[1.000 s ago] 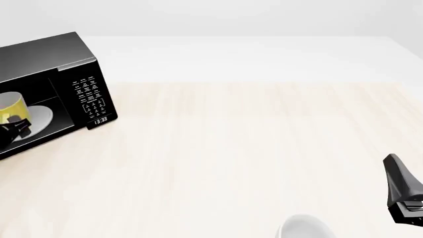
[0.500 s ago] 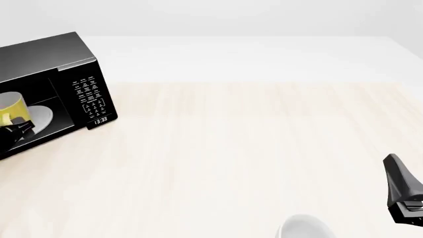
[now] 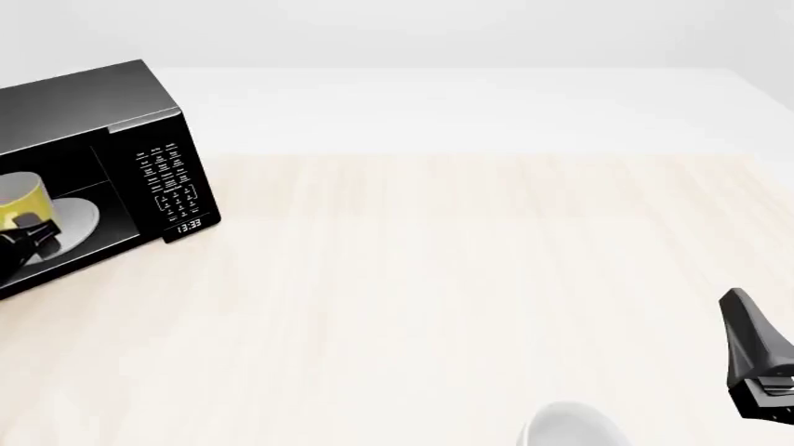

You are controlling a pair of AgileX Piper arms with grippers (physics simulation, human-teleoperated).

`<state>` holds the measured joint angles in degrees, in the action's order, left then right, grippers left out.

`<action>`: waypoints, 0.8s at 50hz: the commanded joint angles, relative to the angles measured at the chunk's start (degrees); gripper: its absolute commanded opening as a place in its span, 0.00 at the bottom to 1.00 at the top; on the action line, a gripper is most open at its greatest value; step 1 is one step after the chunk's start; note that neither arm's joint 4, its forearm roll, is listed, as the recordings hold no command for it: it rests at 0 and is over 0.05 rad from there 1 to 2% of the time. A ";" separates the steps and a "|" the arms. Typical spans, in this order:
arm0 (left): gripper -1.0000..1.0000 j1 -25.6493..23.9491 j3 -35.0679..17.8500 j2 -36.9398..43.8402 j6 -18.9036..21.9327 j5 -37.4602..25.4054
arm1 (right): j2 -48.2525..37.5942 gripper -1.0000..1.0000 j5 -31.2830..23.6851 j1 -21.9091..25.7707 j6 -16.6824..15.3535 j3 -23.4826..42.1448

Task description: Put the yellow and white mug in the microwave and close it.

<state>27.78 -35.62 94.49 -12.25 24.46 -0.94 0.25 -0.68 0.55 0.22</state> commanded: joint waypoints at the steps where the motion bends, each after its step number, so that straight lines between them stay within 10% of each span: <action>1: 1.00 -0.84 2.87 -6.95 -0.81 -2.48 | 0.01 1.00 0.00 0.00 -0.01 0.00; 40: 1.00 0.02 7.88 -35.46 2.18 -20.25 | -0.02 1.00 0.01 0.00 0.00 0.00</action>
<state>27.54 -27.98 66.21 -11.29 9.72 -0.93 0.25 -0.68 0.55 0.22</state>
